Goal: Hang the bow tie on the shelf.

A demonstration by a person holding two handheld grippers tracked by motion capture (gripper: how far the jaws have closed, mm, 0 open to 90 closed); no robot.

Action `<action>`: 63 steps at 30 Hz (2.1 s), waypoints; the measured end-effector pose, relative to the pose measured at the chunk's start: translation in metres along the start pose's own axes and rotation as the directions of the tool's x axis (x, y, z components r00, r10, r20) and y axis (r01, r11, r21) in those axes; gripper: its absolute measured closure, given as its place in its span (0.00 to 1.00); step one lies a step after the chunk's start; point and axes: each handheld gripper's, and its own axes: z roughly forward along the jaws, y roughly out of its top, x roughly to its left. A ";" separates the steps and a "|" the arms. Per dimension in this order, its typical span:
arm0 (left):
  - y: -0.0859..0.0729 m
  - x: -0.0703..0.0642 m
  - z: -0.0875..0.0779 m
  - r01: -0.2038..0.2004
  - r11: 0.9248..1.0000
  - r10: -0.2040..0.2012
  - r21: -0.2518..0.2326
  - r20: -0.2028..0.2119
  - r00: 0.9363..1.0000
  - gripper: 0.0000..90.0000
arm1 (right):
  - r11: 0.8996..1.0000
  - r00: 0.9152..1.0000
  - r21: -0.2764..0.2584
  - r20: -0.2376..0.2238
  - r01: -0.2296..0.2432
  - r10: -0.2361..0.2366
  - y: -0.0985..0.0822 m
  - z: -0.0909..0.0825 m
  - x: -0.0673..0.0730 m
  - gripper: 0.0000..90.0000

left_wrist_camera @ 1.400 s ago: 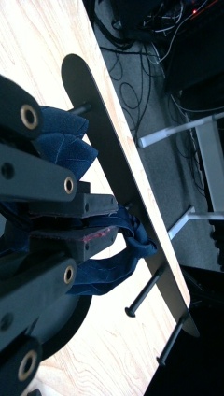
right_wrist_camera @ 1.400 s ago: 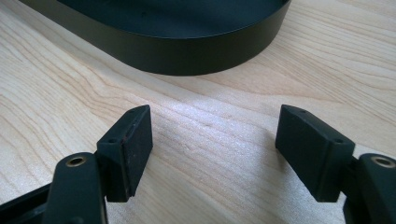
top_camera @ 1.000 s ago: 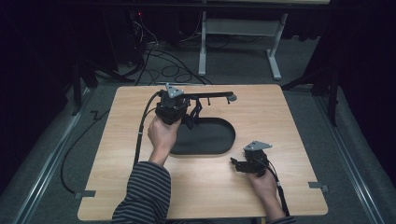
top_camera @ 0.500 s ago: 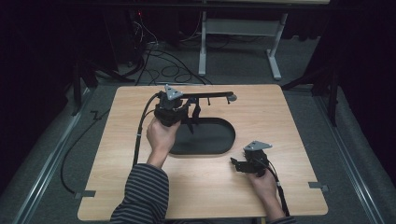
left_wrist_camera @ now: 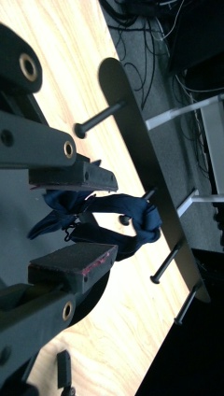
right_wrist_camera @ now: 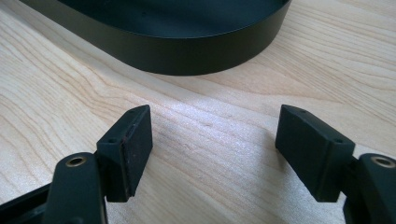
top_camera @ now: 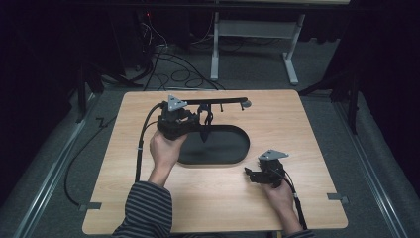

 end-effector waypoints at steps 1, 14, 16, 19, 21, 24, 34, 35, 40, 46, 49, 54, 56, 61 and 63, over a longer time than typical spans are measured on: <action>0.000 0.000 0.000 0.000 1.000 0.000 0.000 0.000 1.000 0.68 | 1.000 1.000 0.000 0.000 0.000 0.000 0.000 0.000 0.000 0.32; -0.020 0.009 -0.027 0.024 1.000 -0.024 -0.015 0.013 1.000 0.65 | 1.000 1.000 0.000 0.001 0.003 -0.003 0.000 0.000 0.000 0.32; -0.023 0.010 -0.030 0.030 0.999 -0.030 -0.020 0.016 0.999 0.64 | 1.000 1.000 0.000 0.001 0.002 -0.002 0.000 0.000 0.000 0.32; -0.026 0.011 -0.033 0.034 0.999 -0.033 -0.022 0.015 0.999 0.64 | 1.000 1.000 0.000 0.002 0.003 -0.003 0.000 0.000 0.000 0.32; -0.030 0.013 -0.037 0.038 0.999 -0.038 -0.021 0.013 0.999 0.63 | 1.000 1.000 0.000 0.001 0.003 -0.003 0.000 0.000 0.000 0.32; -0.034 0.014 -0.040 0.042 0.999 -0.042 -0.021 0.010 0.999 0.63 | 1.000 1.000 0.000 0.002 0.003 -0.003 0.000 0.000 0.000 0.32; -0.049 0.019 -0.055 0.067 0.997 -0.067 -0.025 0.006 0.998 0.63 | 1.000 1.000 0.000 0.002 0.003 -0.003 0.000 0.000 0.000 0.32; -0.050 0.020 -0.056 0.067 0.997 -0.066 -0.024 0.005 0.998 0.63 | 1.000 1.000 0.000 0.002 0.003 -0.003 0.000 0.000 0.000 0.32; -0.058 0.022 -0.061 0.083 0.996 -0.083 -0.032 0.009 0.997 0.62 | 1.000 1.000 0.000 0.002 0.003 -0.003 0.000 0.000 0.000 0.32; -0.069 0.026 -0.070 0.101 0.994 -0.100 -0.042 0.022 0.995 0.61 | 1.000 1.000 0.000 0.002 0.002 -0.002 0.000 0.000 0.000 0.32; -0.074 0.026 -0.075 0.100 0.994 -0.099 -0.044 0.023 0.995 0.61 | 1.000 1.000 0.000 0.002 0.002 -0.002 0.000 0.000 0.000 0.32; -0.080 0.028 -0.080 0.102 0.993 -0.100 -0.052 0.028 0.995 0.61 | 1.000 1.000 0.000 0.003 0.002 -0.002 0.000 0.000 0.000 0.32; -0.085 0.030 -0.083 0.108 0.993 -0.106 -0.055 0.036 0.994 0.60 | 1.000 1.000 0.001 0.002 0.000 0.000 0.000 0.000 0.000 0.32; -0.089 0.031 -0.088 0.110 0.993 -0.108 -0.052 0.037 0.994 0.60 | 1.000 1.000 0.001 0.003 0.001 -0.001 0.000 0.000 0.000 0.32; -0.094 0.031 -0.088 0.114 0.992 -0.112 -0.050 0.037 0.993 0.60 | 1.000 1.000 0.001 0.002 0.000 0.000 0.000 0.000 0.000 0.32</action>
